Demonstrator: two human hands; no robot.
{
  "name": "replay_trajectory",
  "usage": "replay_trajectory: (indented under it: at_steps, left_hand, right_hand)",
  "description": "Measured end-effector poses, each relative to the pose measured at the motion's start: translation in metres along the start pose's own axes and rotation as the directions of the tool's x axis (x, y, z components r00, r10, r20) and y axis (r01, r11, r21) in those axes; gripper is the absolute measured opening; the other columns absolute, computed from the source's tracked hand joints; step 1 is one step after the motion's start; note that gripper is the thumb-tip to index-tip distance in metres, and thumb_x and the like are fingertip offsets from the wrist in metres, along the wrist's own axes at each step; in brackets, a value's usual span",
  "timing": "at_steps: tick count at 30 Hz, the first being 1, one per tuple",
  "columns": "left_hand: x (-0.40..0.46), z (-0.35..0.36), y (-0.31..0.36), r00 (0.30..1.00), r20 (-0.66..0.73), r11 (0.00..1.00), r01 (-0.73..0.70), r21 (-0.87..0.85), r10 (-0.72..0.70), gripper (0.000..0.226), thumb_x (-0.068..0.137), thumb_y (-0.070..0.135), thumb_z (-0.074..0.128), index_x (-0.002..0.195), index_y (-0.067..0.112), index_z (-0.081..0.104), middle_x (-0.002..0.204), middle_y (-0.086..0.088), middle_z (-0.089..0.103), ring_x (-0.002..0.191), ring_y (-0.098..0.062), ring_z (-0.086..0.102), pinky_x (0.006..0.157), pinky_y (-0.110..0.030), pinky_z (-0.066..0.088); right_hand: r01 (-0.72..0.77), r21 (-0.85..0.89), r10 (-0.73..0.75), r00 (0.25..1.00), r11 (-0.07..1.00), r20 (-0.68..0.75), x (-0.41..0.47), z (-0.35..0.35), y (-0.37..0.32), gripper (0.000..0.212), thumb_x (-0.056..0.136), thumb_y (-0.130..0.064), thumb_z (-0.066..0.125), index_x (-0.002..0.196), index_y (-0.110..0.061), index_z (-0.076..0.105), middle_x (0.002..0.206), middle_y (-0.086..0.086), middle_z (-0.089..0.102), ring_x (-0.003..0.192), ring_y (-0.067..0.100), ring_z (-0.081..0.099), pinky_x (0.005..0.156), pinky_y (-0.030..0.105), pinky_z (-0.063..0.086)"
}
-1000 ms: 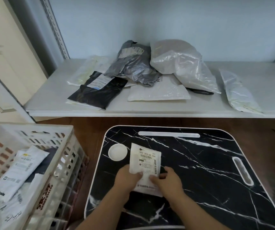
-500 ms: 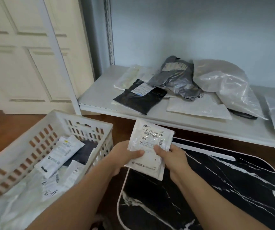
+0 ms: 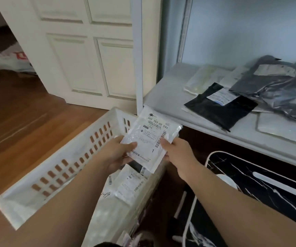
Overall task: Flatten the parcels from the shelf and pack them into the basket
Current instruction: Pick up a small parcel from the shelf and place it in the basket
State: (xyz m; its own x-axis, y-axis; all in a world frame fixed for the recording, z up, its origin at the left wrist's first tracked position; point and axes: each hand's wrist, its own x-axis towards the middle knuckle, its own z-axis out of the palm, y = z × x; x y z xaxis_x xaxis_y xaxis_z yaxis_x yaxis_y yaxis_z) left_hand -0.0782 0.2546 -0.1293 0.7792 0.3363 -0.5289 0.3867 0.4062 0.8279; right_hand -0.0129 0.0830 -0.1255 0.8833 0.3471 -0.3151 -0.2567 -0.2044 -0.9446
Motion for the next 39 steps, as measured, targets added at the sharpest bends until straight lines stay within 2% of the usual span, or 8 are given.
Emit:
replay_trajectory:
  at_steps: [2,5,10,14,18,24,32,39]
  left_hand:
    - [0.010,-0.025,-0.010,0.997,-0.081,1.000,0.004,0.010,-0.003,0.027,0.091,-0.004,0.057,0.118,0.003,0.057,0.109,-0.014,0.069,0.097,-0.028,0.067,0.077,-0.038,0.058]
    - [0.018,-0.063,-0.032,0.965,-0.253,0.991,0.101,0.089,-0.075,0.027,0.089,-0.008,0.058,0.112,0.005,0.056,0.104,-0.017,0.066,0.085,-0.029,0.065,0.073,-0.039,0.056]
    - [0.020,-0.119,-0.093,0.839,-0.467,0.815,0.464,0.347,-0.279,0.017,0.089,-0.011,0.055,0.091,0.006,0.053,0.088,-0.015,0.055,0.074,-0.027,0.056,0.072,-0.041,0.055]
    - [0.016,-0.130,-0.131,0.721,-0.503,0.630,0.679,0.377,-0.476,0.015,0.096,0.003,0.052,0.082,-0.001,0.053,0.073,-0.013,0.056,0.068,-0.024,0.062,0.066,-0.036,0.059]
    - [0.026,-0.141,-0.145,0.755,-0.475,0.277,0.625,0.730,-0.452,0.023,0.091,0.011,0.061,0.071,0.011,0.049,0.112,-0.008,0.066,0.106,-0.021,0.065,0.092,-0.029,0.051]
    - [0.029,-0.141,-0.173,0.832,-0.449,-0.168,0.417,0.893,-0.327,0.037,0.089,0.004,0.056,0.126,0.006,0.056,0.121,-0.004,0.059,0.111,-0.024,0.059,0.088,-0.030,0.049]
    - [0.040,-0.121,-0.177,0.941,-0.337,-0.201,0.324,0.925,-0.036,0.038,0.086,0.005,0.056,0.123,0.012,0.053,0.116,-0.002,0.054,0.101,-0.020,0.061,0.075,-0.027,0.049]
    - [0.051,-0.107,-0.184,0.953,-0.227,-0.162,0.196,0.967,-0.201,0.045,0.088,0.010,0.057,0.131,0.011,0.046,0.122,-0.006,0.047,0.103,-0.022,0.058,0.081,-0.030,0.052]
  right_hand:
    - [0.104,-0.343,-0.080,0.993,0.934,0.084,0.010,0.018,0.011,0.016,0.096,-0.027,0.058,0.086,-0.020,0.067,0.098,0.006,0.072,0.090,0.023,0.068,0.084,0.040,0.056]
    - [0.280,-0.794,-0.076,0.955,0.540,0.285,0.015,0.029,0.029,0.033,0.097,-0.040,0.052,0.119,-0.017,0.061,0.115,0.000,0.065,0.110,0.020,0.058,0.095,0.033,0.044]
    - [0.479,-0.872,0.101,0.867,0.097,0.488,0.022,0.045,0.058,0.051,0.097,-0.051,0.039,0.138,-0.021,0.049,0.137,0.001,0.051,0.134,0.019,0.036,0.116,0.037,0.013]
    - [0.504,-0.863,0.165,0.849,0.027,0.502,0.029,0.060,0.061,0.045,0.099,-0.047,0.038,0.131,-0.019,0.053,0.125,0.004,0.060,0.123,0.023,0.048,0.111,0.037,0.023]
    - [0.538,-0.842,0.264,0.817,-0.027,0.513,0.035,0.079,0.062,0.046,0.100,-0.045,0.039,0.136,-0.018,0.048,0.130,0.005,0.059,0.123,0.024,0.049,0.111,0.041,0.025]
    - [0.555,-0.832,0.324,0.789,-0.009,0.523,0.026,0.104,0.077,0.044,0.101,-0.044,0.040,0.136,-0.018,0.047,0.137,0.006,0.052,0.125,0.026,0.047,0.105,0.038,0.031]
    - [0.512,-0.859,0.150,0.848,0.017,0.508,0.020,0.104,0.086,0.042,0.100,-0.047,0.038,0.131,-0.022,0.052,0.129,0.002,0.057,0.116,0.026,0.051,0.092,0.036,0.042]
    - [0.529,-0.848,0.055,0.846,0.031,0.530,0.019,0.101,0.091,0.037,0.101,-0.043,0.038,0.125,-0.022,0.056,0.117,0.001,0.063,0.107,0.023,0.057,0.088,0.035,0.047]
